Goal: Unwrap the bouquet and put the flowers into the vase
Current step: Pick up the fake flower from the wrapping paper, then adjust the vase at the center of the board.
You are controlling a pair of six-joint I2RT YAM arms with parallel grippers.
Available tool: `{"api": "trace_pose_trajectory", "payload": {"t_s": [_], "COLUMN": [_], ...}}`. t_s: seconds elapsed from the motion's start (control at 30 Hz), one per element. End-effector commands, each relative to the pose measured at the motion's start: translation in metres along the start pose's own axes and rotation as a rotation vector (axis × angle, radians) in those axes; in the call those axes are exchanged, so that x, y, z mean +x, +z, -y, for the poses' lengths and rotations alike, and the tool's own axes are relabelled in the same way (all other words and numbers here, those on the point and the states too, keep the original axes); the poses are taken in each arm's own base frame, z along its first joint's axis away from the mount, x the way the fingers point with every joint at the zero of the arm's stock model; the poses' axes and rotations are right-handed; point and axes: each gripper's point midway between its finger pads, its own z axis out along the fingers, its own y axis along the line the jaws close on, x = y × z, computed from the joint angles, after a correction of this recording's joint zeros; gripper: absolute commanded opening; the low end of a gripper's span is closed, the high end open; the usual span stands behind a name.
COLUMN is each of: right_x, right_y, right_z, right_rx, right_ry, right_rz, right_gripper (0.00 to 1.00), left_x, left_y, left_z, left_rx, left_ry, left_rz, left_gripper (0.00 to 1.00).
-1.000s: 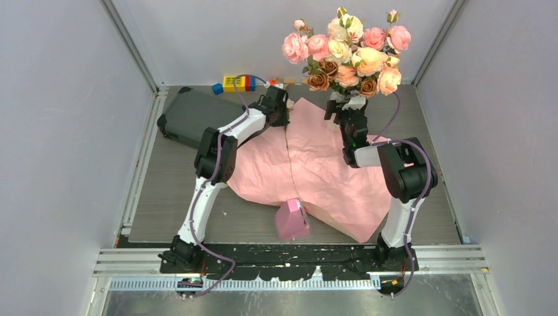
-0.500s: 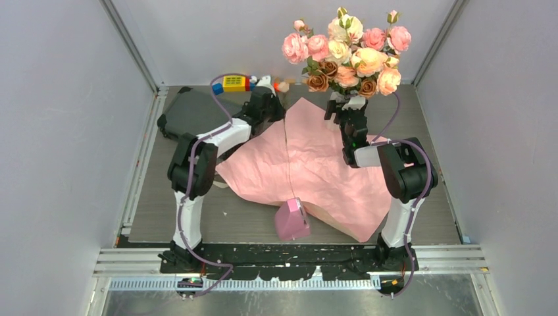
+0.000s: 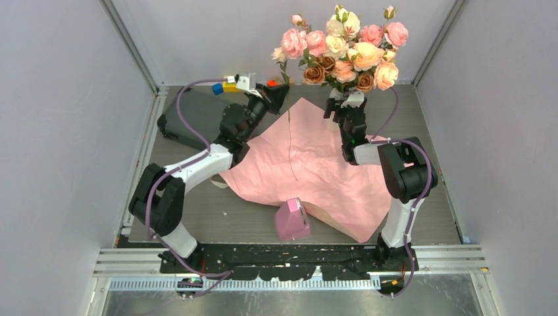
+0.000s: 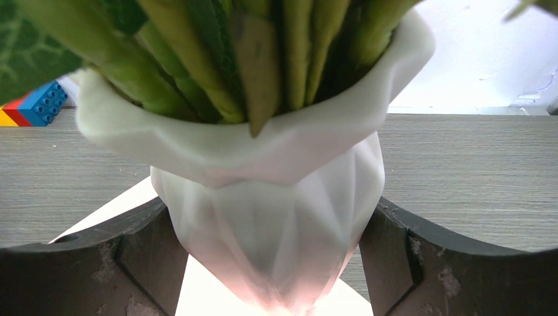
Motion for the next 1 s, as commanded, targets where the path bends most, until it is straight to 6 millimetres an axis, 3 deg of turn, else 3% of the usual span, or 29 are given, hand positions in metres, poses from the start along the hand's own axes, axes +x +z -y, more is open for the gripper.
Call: {"api": "trace_pose_trajectory", "payload": {"t_s": [0.0,0.3,0.43,0.57,0.77,0.97], "right_x": [0.02,0.021,0.02,0.017,0.012,0.011], "right_y": [-0.006,-0.005,-0.005,-0.005,-0.005,-0.006], "right_z": [-0.016,-0.014,-0.015,-0.016,-0.017,-0.016], "right_rx": [-0.034,-0.019,-0.021,-0.026,-0.032,-0.032], "right_ry": [0.016,0.018,0.023,0.026,0.031,0.029], "right_rz": [-0.089,-0.102,-0.101,-0.094,-0.084,-0.076], "right_gripper": [0.0,0.0,0.0,0.0,0.0,0.0], "left_x": [-0.072,-0.141,-0.159,-0.177,-0.203,-0.212], "left_y": [-0.023,-0.077,-0.099,-0.114,-0.108,-0.083], "left_z": [0.064,0.142,0.185,0.215,0.234,0.244], "left_rx": [0.158,0.292,0.407,0.494,0.523,0.503], "left_ry": [0.097,0.178,0.204,0.235,0.311,0.38], "left_rz": [0.277,0.523,0.584,0.66,0.784,0.858], "left_gripper": [0.0,0.0,0.0,0.0,0.0,0.0]}}
